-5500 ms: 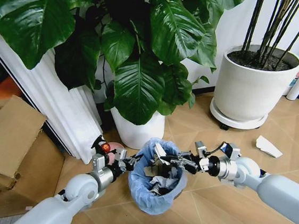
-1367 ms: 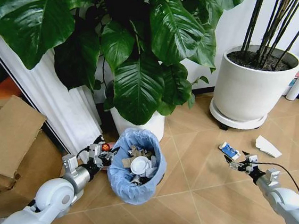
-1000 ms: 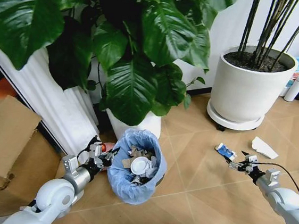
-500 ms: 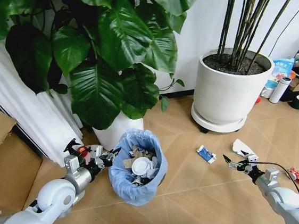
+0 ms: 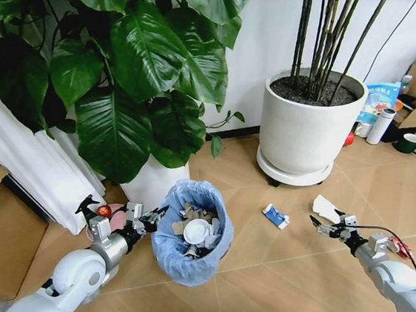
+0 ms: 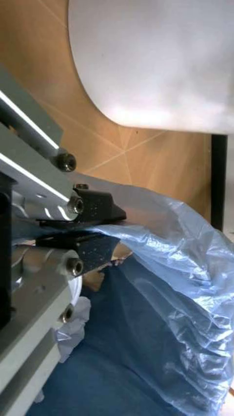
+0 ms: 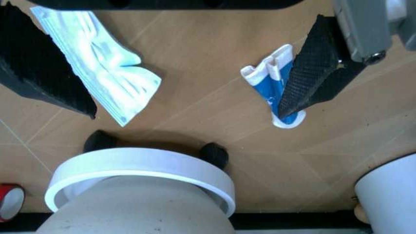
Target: Pick up the trash bin and place the garbage on the floor into it.
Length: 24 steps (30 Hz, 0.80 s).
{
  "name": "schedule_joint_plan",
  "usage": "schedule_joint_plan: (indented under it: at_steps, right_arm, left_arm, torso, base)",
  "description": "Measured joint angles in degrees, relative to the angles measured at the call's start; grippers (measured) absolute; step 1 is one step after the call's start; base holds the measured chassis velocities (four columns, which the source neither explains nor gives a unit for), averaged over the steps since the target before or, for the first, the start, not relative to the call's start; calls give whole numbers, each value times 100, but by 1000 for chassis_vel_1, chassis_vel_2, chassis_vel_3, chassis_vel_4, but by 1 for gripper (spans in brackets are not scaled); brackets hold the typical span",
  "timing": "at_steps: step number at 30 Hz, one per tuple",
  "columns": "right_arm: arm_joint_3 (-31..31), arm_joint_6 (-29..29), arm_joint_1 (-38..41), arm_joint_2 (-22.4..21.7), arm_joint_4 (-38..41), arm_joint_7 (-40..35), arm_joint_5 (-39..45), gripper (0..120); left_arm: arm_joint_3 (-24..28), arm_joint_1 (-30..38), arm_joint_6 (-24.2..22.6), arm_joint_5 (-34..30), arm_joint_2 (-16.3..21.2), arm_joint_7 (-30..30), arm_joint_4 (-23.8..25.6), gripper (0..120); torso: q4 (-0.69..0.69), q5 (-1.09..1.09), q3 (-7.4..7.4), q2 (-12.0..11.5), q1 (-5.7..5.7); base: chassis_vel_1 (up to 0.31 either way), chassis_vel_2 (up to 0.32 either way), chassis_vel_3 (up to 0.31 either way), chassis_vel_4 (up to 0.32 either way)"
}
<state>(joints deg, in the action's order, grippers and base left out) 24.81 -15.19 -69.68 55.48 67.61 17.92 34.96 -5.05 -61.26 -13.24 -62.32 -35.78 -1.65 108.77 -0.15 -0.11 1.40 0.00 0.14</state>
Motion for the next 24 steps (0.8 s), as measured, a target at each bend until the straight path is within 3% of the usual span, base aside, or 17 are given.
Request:
schedule_joint_plan:
  at_steps: [24]
  right_arm:
    - [-58,6,30,34,2,-15,11,100]
  left_arm:
    - [2,-5,-2,-4,12,6,21,0]
  torso:
    - [0,-1,0,0,0]
  base:
    - [-21,-24,21,17]
